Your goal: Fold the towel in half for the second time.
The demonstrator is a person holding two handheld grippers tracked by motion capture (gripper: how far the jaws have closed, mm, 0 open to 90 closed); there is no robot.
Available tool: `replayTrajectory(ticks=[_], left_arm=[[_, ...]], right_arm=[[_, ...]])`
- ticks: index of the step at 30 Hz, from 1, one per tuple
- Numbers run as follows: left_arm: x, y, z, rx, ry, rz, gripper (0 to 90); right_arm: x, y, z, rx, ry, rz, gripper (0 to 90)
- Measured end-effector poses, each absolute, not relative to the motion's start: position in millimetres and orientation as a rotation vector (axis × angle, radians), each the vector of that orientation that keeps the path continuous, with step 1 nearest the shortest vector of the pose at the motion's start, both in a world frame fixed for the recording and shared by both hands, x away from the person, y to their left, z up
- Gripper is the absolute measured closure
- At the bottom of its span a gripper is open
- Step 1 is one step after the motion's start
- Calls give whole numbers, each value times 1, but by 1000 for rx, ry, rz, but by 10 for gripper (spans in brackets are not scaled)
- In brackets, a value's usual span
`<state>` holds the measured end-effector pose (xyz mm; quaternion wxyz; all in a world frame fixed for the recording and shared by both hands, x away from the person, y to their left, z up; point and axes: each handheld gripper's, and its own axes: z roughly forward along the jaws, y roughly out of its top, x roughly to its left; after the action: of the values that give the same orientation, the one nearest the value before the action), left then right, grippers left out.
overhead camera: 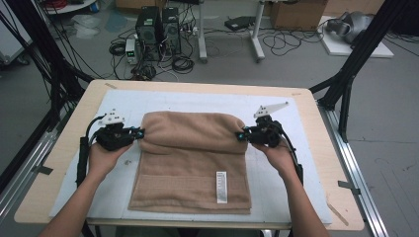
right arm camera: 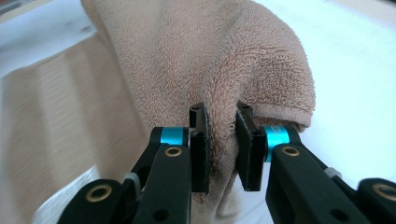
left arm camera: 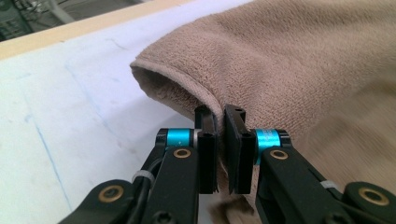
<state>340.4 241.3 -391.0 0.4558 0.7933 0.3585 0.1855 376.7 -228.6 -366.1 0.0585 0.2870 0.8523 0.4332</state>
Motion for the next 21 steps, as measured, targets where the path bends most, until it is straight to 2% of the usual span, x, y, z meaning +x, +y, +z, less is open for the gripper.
replayTrajectory(ticks=[5,10,15,21], left_arm=[[305,241,-405,2010,814,445,831],[281,246,-426,2043,813,396,792],[275,257,-429,2054,842,391,703],[277,262,-411,2043,840,411,575]], right_arm=[[341,-236,-387,872,2624,1332,765],[317,-238,-415,896,2678,1293,728],[307,-250,-424,933,2661,1290,630],[309,-261,-405,959,2586,1331,462]])
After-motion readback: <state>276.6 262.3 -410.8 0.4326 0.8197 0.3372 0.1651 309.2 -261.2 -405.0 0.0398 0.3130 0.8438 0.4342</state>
